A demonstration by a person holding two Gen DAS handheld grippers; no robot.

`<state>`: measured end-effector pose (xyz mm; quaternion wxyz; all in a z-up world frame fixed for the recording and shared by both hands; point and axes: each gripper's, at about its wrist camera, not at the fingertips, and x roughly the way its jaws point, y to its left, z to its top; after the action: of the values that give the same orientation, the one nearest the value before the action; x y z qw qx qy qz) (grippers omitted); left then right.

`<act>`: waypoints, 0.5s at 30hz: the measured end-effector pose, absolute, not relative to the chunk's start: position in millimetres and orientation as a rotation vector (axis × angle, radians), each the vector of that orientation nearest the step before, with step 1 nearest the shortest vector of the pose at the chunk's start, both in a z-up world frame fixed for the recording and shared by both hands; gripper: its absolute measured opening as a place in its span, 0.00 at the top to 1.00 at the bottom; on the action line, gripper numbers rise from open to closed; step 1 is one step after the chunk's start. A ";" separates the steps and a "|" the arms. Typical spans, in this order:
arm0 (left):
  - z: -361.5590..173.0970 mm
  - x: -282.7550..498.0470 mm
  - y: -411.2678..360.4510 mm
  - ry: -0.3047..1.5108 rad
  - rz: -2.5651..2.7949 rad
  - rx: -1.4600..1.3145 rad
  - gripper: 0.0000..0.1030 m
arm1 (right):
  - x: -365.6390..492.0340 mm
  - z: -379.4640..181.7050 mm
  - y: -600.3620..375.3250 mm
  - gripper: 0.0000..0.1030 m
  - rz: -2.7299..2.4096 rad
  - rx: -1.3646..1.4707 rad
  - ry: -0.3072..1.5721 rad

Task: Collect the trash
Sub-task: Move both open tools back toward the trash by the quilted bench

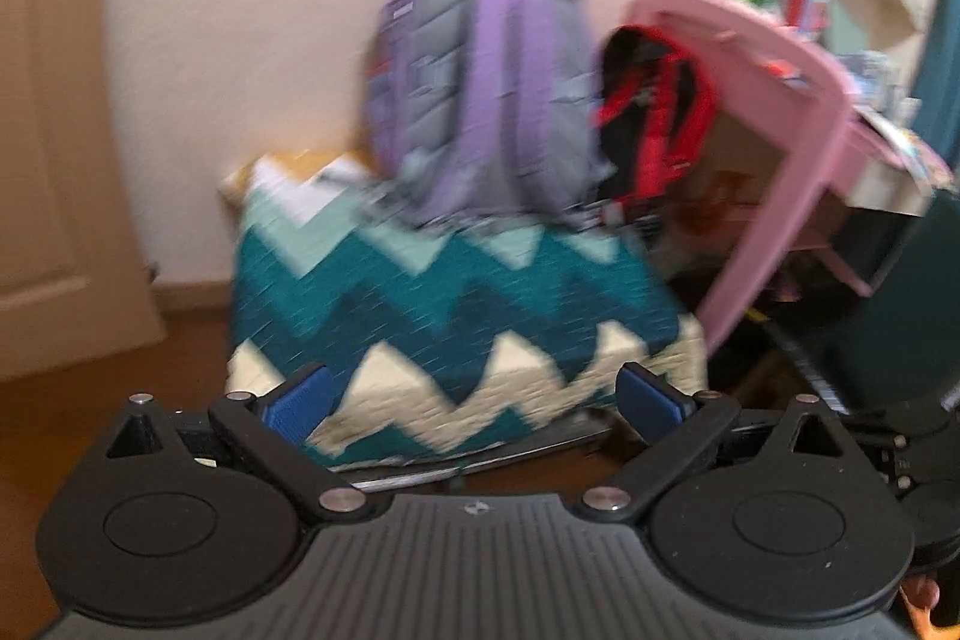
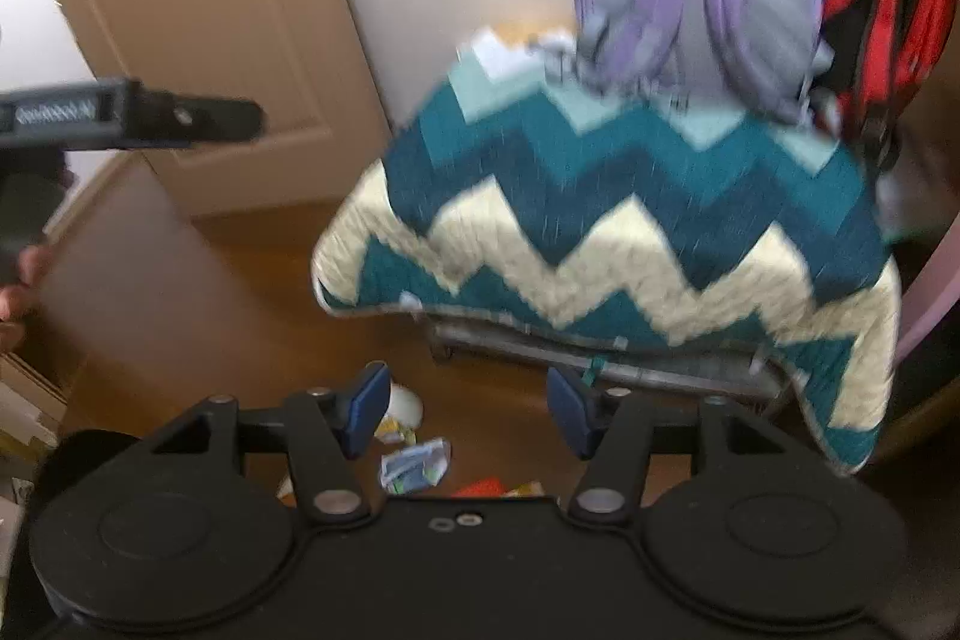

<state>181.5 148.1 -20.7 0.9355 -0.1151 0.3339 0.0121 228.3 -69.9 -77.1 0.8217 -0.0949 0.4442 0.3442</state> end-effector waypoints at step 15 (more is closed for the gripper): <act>-215.7 214.7 285.8 0.912 0.284 -0.352 0.02 | 286.8 -267.1 -11.9 0.44 0.564 -0.209 1.189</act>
<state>214.7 285.8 -215.7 0.8731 -0.1686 0.4367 0.1360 286.8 -11.9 -267.1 0.7862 -0.0970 0.5514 0.2616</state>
